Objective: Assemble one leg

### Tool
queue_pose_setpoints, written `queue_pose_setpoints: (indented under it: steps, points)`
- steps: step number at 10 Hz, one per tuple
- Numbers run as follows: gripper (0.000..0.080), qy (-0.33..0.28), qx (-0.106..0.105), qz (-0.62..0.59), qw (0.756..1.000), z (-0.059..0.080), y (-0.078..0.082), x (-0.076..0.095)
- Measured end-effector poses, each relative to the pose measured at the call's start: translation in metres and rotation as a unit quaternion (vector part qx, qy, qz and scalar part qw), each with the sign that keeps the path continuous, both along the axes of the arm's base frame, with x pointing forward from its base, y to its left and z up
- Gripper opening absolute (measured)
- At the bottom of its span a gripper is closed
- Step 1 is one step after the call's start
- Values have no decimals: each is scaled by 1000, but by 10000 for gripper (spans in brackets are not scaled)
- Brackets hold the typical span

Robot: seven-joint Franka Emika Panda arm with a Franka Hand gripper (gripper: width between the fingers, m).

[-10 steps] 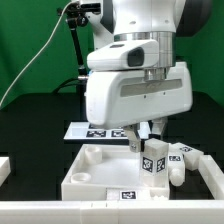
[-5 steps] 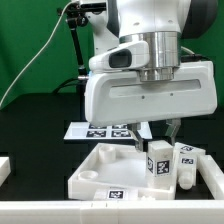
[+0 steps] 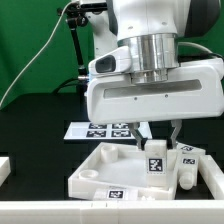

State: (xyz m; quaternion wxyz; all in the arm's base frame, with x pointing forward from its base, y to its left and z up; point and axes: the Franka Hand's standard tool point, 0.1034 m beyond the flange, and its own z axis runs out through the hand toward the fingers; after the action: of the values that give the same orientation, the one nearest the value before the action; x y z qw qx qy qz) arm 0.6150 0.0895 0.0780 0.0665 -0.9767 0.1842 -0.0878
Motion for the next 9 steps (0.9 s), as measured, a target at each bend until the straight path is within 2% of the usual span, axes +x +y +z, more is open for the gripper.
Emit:
queue_pose_setpoints:
  steps: [2,4,6,7,9]
  points:
    - [291,5,11,-54,998,0,3,0]
    - [291,6,12,-55,998,0,4,0]
    - [602,4,-4,27,1000,3,4,3]
    - [635,-3,-13,73,997,5,5,7]
    - [647,-8,-34,197,980,3,3,12]
